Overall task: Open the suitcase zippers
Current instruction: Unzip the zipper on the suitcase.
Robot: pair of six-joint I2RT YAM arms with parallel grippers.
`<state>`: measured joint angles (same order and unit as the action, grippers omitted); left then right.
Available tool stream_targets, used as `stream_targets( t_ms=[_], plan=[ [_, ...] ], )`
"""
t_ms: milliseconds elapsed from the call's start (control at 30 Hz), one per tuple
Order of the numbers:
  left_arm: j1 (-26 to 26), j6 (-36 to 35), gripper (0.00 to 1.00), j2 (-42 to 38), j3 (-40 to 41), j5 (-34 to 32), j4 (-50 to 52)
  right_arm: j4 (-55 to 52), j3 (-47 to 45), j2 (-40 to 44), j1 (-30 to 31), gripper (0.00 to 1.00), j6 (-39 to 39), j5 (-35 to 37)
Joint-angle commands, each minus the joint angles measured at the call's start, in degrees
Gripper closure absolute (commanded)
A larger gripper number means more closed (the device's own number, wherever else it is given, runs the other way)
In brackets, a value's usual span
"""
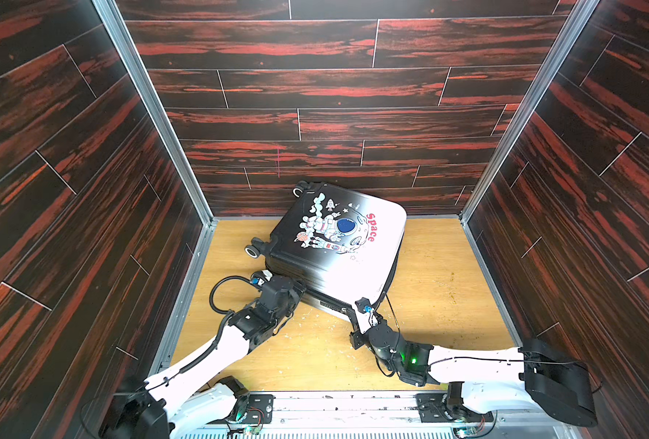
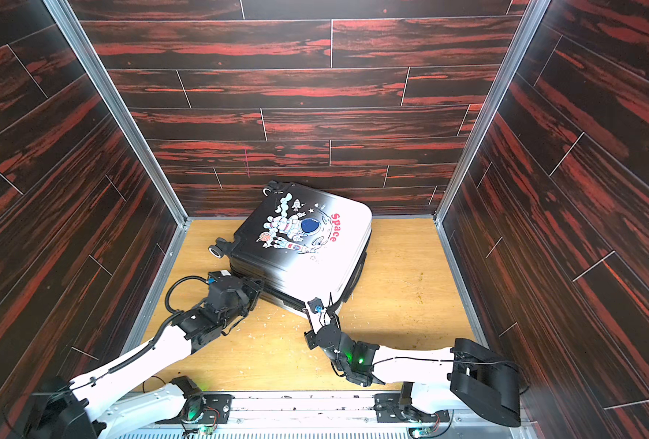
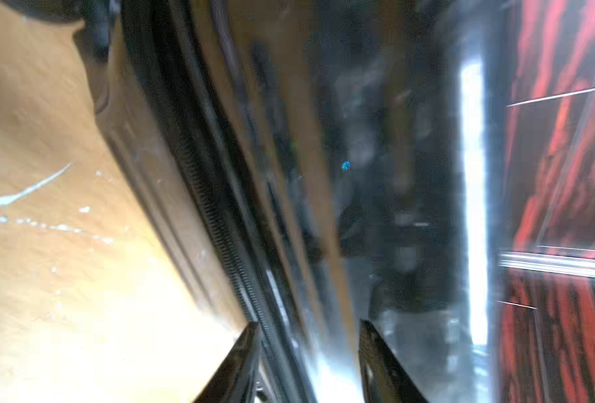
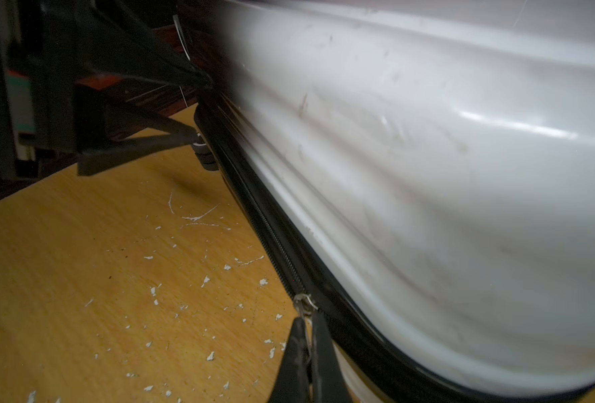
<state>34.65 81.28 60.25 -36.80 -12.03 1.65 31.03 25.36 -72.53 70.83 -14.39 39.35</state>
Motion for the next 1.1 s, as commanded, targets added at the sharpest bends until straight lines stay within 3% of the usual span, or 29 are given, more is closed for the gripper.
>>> stream_targets(
  t_ms=[0, 233, 667, 1067],
  plan=[
    [-0.11, 0.18, 0.54, 1.12, 1.96, -1.20, -0.17, 2.11, 1.08, -1.14, 1.40, 1.00, -0.47, -3.85],
    [0.06, 2.26, 0.63, 5.01, 3.02, 2.49, -4.44, 1.50, 1.35, -1.60, 1.66, 1.00, -0.63, -4.44],
    [3.81, 1.70, 0.64, 5.48, 4.35, 4.45, -5.54, 0.33, 2.50, -7.01, 1.87, 1.00, 1.34, -8.37],
    [4.84, 3.45, 0.65, 14.96, 3.68, 7.68, -10.77, -0.54, 2.59, -7.10, 1.96, 1.00, 1.48, -9.20]
  ],
)
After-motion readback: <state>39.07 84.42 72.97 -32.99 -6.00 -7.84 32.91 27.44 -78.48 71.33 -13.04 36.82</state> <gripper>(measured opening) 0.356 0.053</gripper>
